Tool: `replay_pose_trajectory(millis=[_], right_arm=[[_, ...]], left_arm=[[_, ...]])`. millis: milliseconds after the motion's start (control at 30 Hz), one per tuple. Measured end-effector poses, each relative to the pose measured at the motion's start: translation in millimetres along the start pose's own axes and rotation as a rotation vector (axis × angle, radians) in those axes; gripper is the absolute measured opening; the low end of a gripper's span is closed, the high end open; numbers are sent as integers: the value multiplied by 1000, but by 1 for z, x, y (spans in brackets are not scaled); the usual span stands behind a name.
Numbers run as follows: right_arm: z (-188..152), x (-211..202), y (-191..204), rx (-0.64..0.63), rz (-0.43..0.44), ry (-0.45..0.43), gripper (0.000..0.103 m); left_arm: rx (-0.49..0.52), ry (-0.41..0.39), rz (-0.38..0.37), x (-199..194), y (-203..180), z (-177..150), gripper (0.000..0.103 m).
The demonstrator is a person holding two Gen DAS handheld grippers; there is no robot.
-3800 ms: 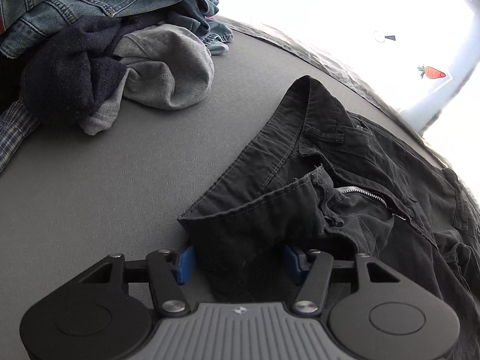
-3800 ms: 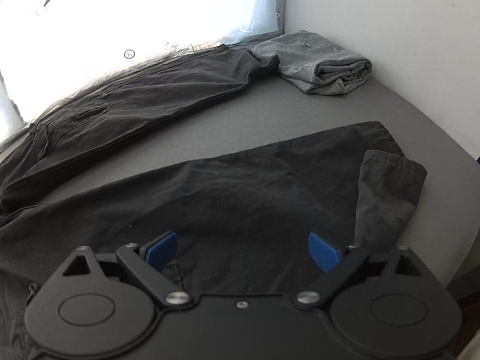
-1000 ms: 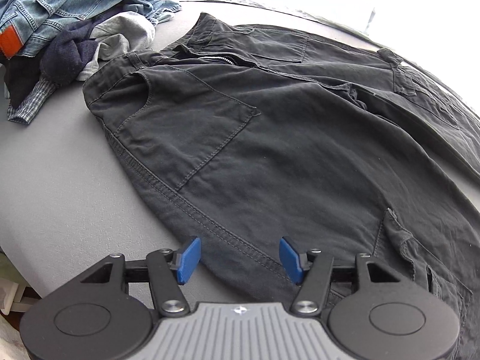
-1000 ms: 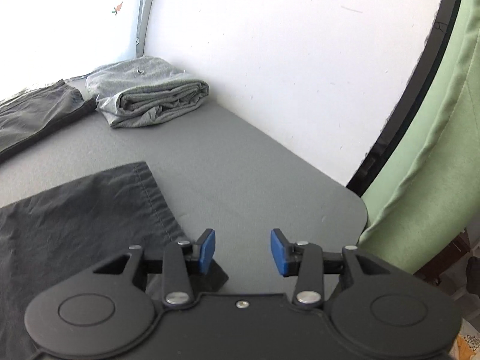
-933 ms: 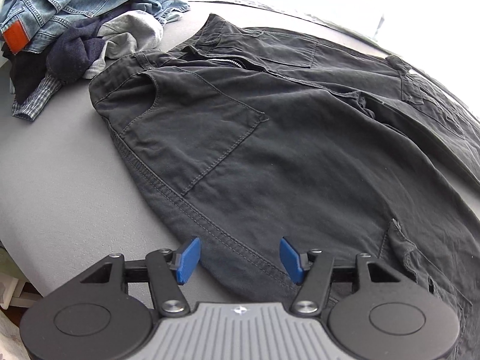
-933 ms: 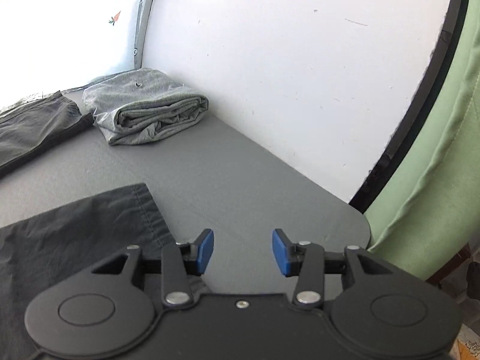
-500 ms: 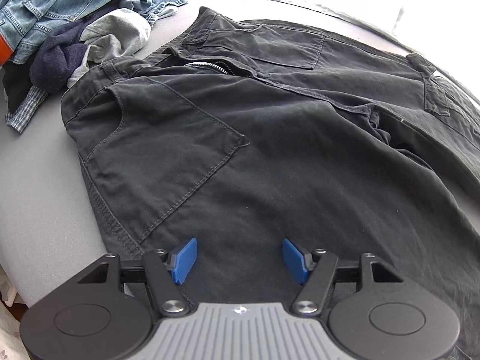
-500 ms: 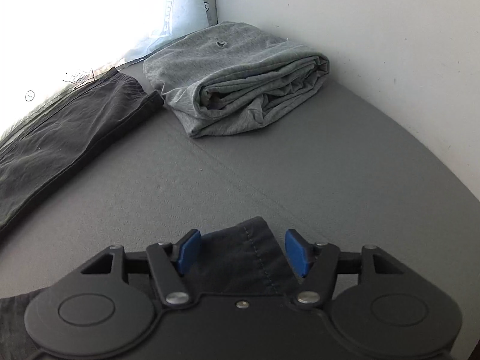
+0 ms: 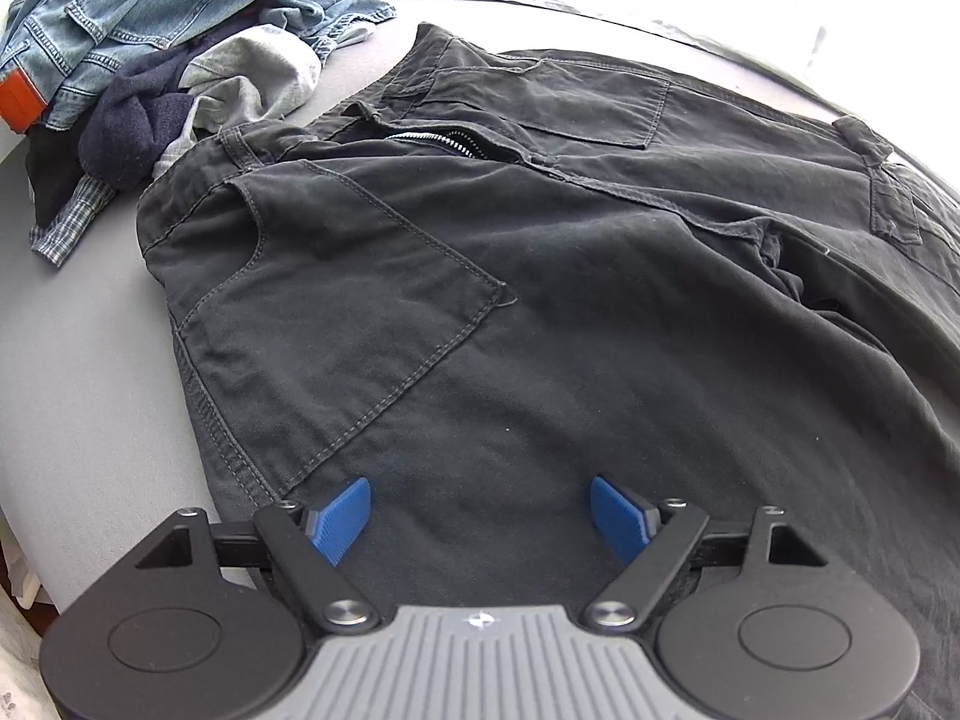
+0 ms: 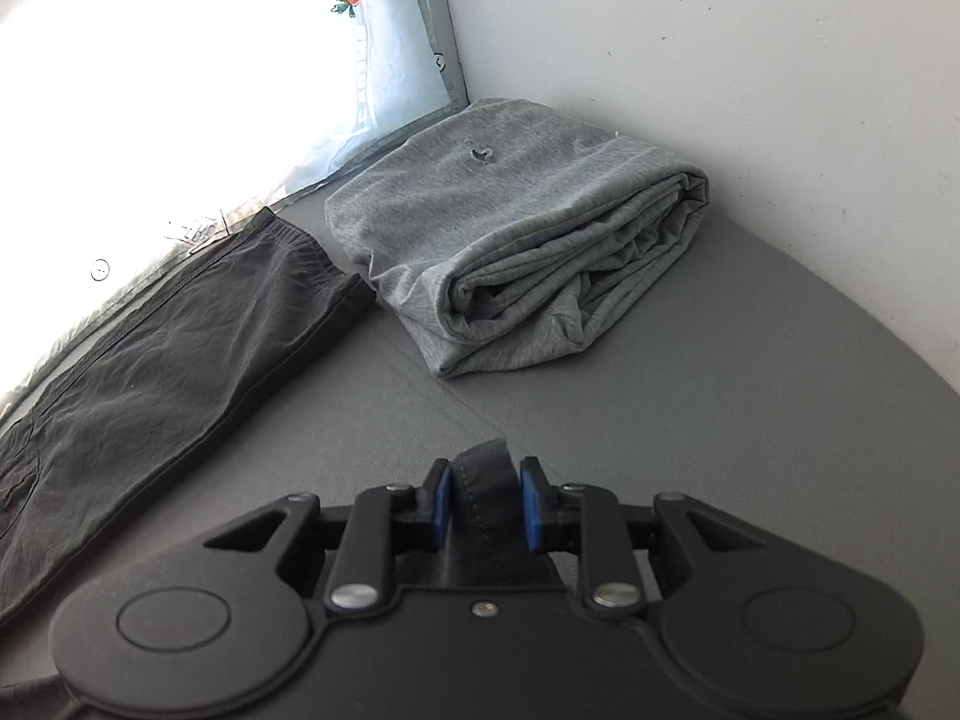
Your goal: Fold clothes
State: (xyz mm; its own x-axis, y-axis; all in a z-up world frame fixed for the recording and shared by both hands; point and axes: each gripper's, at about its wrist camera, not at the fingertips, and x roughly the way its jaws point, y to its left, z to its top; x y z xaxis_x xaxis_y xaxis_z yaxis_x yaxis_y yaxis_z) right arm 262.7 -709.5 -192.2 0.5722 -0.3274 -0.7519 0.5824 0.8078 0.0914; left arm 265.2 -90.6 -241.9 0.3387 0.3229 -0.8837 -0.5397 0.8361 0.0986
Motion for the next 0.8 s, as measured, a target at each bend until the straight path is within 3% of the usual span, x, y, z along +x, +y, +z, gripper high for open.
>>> replay_pose_trajectory(millis=[100, 167, 233, 400, 500, 567, 600, 700, 733, 767, 800], right_arm=[[3, 10, 18, -67, -70, -14, 31], [6, 16, 30, -106, -109, -26, 44], [18, 15, 37, -67, -41, -65, 45], [45, 52, 62, 39, 103, -46, 45], [56, 78, 73, 105, 128, -28, 49], [62, 98, 80, 149, 130, -21, 60], [63, 107, 82, 164, 130, -10, 60], [66, 122, 84, 184, 102, 12, 49], [66, 125, 84, 185, 90, 15, 33], [65, 124, 84, 176, 54, 7, 10], [64, 118, 85, 158, 49, -4, 9]], left_arm=[[-13, 2, -7, 0, 3, 0, 85], [-18, 6, -9, 1, 4, 1, 86], [-19, 8, 6, 1, 3, 1, 90], [-19, 23, 22, 4, 3, 4, 95], [-22, 33, 27, 5, 3, 5, 97], [-21, 35, 34, 6, 2, 5, 97], [-20, 36, 38, 6, 2, 5, 98], [-20, 40, 45, 7, 2, 7, 100], [-23, 41, 46, 7, 2, 7, 100], [-26, 42, 46, 8, 2, 7, 100], [-29, 42, 46, 8, 2, 7, 100]])
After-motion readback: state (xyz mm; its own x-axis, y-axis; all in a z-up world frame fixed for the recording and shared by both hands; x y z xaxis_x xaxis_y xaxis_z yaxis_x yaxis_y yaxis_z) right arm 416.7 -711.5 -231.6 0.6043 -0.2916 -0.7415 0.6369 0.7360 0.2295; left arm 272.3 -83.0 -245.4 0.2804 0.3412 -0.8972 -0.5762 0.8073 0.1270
